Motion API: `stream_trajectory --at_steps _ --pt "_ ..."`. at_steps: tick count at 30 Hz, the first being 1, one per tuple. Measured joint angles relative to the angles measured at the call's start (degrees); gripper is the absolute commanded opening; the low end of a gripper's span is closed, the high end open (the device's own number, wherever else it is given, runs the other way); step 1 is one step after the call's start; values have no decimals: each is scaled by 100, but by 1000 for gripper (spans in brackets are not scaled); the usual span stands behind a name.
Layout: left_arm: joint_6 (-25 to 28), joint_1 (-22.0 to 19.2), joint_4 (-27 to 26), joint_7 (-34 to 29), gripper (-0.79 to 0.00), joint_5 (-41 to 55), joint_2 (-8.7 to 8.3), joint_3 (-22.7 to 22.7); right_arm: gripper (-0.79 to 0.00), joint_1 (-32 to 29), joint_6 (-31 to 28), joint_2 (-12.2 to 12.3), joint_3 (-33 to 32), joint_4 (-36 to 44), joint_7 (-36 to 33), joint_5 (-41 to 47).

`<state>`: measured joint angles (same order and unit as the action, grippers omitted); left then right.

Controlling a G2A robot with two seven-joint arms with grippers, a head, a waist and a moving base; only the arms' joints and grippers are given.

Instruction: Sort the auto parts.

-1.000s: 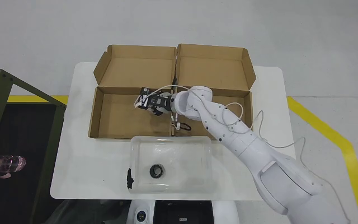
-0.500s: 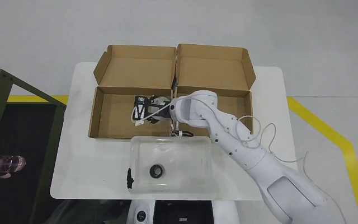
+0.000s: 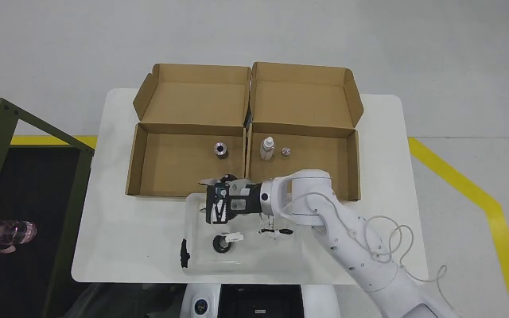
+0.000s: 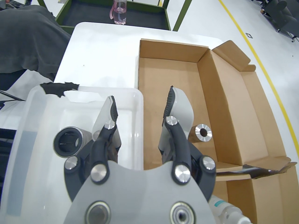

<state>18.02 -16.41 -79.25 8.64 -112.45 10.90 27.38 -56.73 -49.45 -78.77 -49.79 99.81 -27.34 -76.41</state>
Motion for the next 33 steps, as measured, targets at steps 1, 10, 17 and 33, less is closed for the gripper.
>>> stream_trajectory --at_steps 1,10,17,33 --pt "0 0 0 0 0 0 0 0 -400 -71 -37 22 -32 72 -3 -20" --pt "0 0 0 0 0 0 0 0 -400 -924 -462 259 -281 1015 -128 -229" --pt "0 0 0 0 0 0 0 0 -397 -1454 -667 410 -397 1290 -158 -383" --pt "0 0 0 0 0 0 0 0 -203 -1489 -717 544 -191 890 -152 -789"
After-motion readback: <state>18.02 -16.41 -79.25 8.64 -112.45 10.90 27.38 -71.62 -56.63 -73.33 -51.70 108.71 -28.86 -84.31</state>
